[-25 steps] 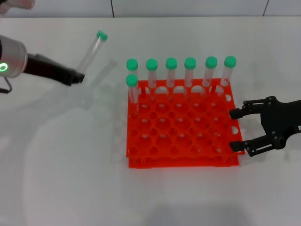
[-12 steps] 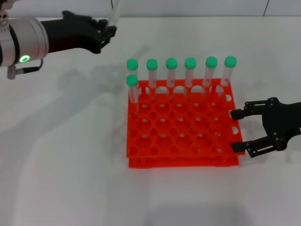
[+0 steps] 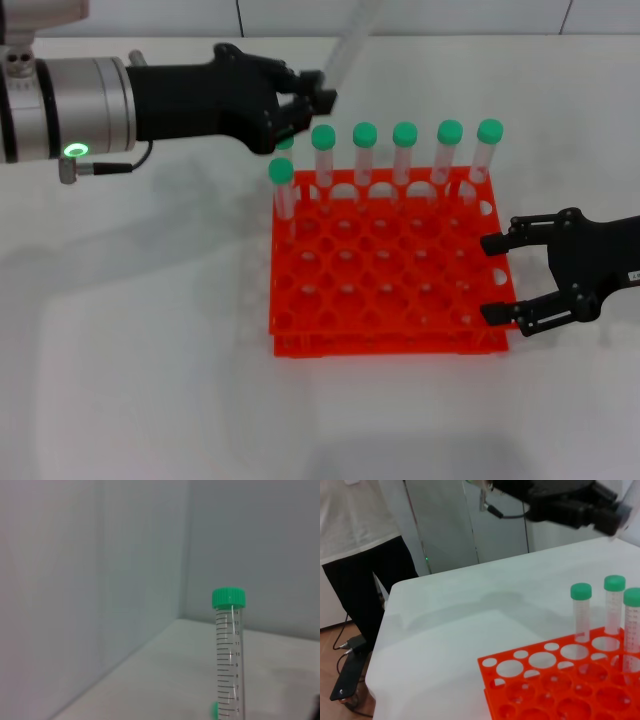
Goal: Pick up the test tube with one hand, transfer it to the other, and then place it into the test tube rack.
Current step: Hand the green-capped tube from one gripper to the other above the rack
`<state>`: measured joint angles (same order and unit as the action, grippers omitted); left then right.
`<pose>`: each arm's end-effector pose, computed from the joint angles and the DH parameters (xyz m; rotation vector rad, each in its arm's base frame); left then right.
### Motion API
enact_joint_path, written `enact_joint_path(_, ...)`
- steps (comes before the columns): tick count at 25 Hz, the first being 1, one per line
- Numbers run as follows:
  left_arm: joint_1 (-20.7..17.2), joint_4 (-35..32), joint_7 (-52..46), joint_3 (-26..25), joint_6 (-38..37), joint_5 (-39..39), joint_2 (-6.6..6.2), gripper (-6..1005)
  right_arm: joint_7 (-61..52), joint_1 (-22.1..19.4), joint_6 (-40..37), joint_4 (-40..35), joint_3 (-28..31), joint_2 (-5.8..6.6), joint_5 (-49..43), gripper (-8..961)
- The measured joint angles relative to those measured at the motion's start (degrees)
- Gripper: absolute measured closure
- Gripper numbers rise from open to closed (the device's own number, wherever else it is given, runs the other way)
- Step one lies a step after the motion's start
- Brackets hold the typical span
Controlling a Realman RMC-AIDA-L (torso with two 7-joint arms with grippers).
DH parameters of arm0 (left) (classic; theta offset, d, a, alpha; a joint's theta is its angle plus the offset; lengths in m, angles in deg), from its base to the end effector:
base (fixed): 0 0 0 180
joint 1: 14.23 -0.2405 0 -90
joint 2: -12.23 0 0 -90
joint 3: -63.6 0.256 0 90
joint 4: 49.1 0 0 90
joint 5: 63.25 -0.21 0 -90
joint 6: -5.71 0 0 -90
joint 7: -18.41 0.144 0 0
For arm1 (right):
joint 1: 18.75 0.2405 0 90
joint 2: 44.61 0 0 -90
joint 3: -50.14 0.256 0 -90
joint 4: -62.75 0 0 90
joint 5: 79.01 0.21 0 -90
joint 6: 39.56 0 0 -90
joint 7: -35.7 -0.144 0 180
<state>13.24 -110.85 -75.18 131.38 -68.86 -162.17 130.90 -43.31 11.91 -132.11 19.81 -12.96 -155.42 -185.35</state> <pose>-0.1721 0.3655 0.0100 -2.7064 -0.3349 -0.6330 0.2439 0.3302 0.0179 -3.0279 0.2728 0.4466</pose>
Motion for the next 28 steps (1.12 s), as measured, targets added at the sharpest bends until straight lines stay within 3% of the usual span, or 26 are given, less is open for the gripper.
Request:
enact_joint_path(3, 3.63, 6.77, 3.46, -4.14, -8.52, -0.04, -1.21, 798, -0.05, -0.03, -0.08, -0.58, 0.00, -0.27, 0.00, 99)
enact_joint_path(6, 6.94, 13.77, 5.87, -5.51, -13.59, -0.47, -3.56, 797, -0.32, -0.04, -0.15, -1.14, 0.00, -0.48, 0.01, 99)
enact_joint_path(10, 7.91, 16.44, 7.09, -5.53, -14.55, -2.08, -4.45, 796, -0.85, -0.11, -0.20, -1.62, 0.30, -0.55, 0.15, 99)
enact_joint_path(22, 8.02, 16.60, 8.60, -5.13, -14.71, -6.28, -3.34, 791, -9.94, 0.48, -3.23, -2.34, 11.80, -0.79, 3.80, 99)
enact_joint_path(26, 8.20, 16.61, 8.68, -5.05, -14.46, -6.36, -3.00, 790, -9.91, -0.33, -3.54, -2.34, 11.91, -1.50, 6.90, 99)
enact_joint_path(28, 8.30, 16.58, 8.69, -5.09, -14.33, -6.36, -2.89, 789, -8.33, -1.36, -3.73, -1.86, 12.13, -2.97, 9.60, 99)
